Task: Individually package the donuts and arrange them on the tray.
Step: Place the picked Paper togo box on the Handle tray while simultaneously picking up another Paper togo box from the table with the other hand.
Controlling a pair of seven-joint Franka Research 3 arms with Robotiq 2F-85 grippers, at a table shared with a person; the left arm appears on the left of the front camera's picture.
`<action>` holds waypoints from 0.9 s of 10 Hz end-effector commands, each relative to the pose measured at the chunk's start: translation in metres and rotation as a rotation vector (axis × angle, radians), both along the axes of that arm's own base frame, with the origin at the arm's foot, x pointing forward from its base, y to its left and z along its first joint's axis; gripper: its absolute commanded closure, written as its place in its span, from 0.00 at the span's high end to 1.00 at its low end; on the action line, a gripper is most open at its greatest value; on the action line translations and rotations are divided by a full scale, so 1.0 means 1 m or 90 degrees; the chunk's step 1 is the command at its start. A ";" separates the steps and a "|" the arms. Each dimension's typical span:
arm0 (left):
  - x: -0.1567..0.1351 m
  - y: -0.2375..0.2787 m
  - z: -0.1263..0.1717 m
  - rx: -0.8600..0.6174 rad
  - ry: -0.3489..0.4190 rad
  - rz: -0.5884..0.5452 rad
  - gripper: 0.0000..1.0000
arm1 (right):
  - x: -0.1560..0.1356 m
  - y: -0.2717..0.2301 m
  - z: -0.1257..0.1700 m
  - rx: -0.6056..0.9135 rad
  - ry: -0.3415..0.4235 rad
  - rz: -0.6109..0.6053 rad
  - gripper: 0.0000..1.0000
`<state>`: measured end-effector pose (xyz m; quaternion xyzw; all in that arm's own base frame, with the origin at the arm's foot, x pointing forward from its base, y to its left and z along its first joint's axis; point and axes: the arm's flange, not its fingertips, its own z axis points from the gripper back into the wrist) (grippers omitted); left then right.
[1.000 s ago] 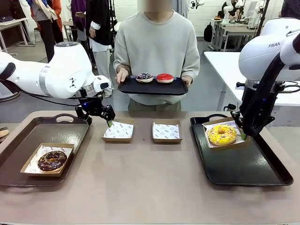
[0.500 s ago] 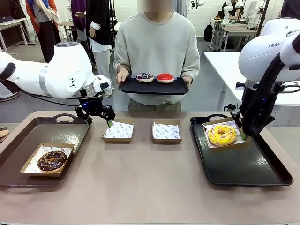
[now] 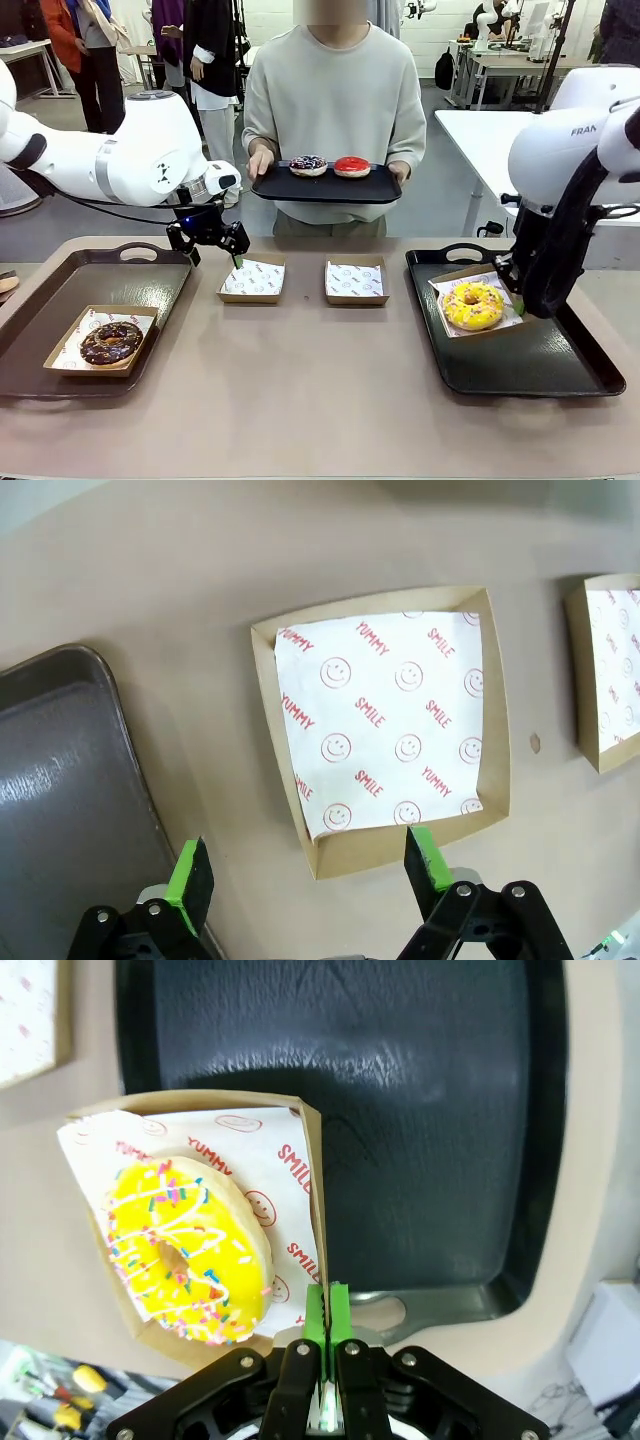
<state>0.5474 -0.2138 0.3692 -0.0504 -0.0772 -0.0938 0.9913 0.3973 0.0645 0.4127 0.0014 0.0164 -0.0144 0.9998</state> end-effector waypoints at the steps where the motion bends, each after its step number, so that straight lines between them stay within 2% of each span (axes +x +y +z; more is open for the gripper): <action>1: 0.016 -0.004 0.000 0.016 0.015 0.031 1.00 | -0.007 -0.007 -0.013 0.011 -0.017 0.024 0.02; 5: 0.036 -0.006 -0.008 0.023 0.041 0.058 1.00 | -0.003 -0.013 -0.037 0.005 -0.002 -0.001 0.02; 9: 0.050 -0.009 -0.031 0.041 0.063 0.076 1.00 | 0.004 -0.019 -0.056 0.017 0.019 -0.010 0.02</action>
